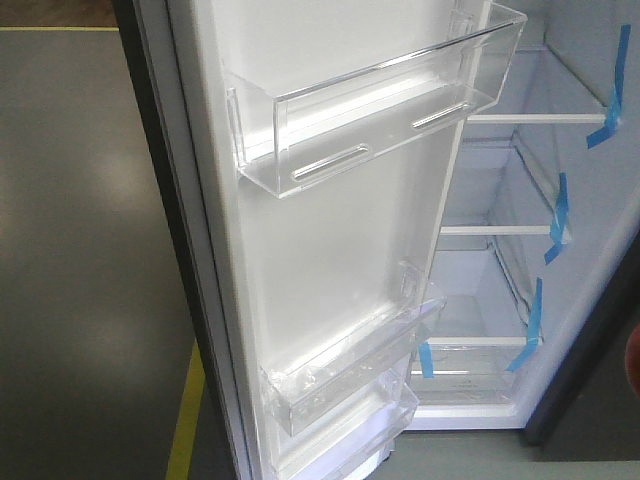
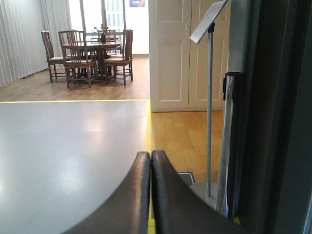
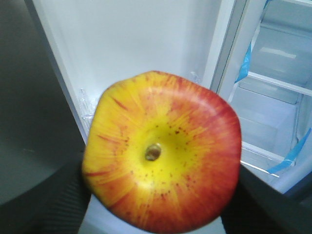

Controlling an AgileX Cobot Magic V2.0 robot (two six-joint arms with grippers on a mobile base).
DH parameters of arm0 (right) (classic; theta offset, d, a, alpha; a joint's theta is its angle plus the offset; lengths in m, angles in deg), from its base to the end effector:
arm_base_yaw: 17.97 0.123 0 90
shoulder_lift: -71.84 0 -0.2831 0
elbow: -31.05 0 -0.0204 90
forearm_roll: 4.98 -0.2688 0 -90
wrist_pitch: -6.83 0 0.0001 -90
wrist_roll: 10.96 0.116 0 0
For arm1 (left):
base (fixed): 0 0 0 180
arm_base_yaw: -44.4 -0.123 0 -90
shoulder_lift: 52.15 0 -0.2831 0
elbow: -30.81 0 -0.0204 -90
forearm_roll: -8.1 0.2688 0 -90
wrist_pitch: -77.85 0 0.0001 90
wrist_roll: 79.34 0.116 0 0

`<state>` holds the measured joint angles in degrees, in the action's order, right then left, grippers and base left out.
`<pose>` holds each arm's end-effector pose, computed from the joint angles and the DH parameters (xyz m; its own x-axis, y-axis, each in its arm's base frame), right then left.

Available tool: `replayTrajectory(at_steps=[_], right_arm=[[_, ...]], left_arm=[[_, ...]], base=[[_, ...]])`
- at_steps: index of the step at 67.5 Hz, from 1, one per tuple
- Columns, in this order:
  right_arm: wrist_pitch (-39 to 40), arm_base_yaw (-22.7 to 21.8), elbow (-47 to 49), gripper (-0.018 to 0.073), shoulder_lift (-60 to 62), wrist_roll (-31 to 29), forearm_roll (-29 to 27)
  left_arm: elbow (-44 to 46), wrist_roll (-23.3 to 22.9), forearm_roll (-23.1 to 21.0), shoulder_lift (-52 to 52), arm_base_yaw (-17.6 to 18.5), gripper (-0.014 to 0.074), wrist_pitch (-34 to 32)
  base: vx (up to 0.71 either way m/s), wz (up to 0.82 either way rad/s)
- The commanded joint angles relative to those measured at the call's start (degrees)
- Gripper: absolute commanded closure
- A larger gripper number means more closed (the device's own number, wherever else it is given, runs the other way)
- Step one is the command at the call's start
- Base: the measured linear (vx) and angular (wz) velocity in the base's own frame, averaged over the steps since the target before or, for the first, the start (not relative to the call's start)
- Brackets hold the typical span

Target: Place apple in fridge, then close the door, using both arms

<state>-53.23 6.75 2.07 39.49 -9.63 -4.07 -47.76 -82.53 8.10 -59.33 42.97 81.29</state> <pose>0.0787 0.0345 0.3608 -0.4793 -0.2038 -0.8537 -0.4002 0.9164 0.0059 0.1016 0.0025 0.2002 0.0155 -0.0553 -0.9984 -0.0241 0.9982 -0.0556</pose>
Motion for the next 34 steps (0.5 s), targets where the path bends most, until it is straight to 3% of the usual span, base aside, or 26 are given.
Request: replayTrajectory(at_steps=[1, 34], right_arm=[[4.6, -0.1, 1.5, 0.0199, -0.6, -0.5, 0.1], [4.6, -0.1, 1.5, 0.0199, -0.6, -0.5, 0.1]], left_arm=[[-1.6, -0.5, -0.4, 0.9, 0.0, 0.0603, -4.3], [-1.6, -0.5, -0.4, 0.9, 0.0, 0.0603, -4.3]], base=[[0.00, 0.00], [0.00, 0.00]])
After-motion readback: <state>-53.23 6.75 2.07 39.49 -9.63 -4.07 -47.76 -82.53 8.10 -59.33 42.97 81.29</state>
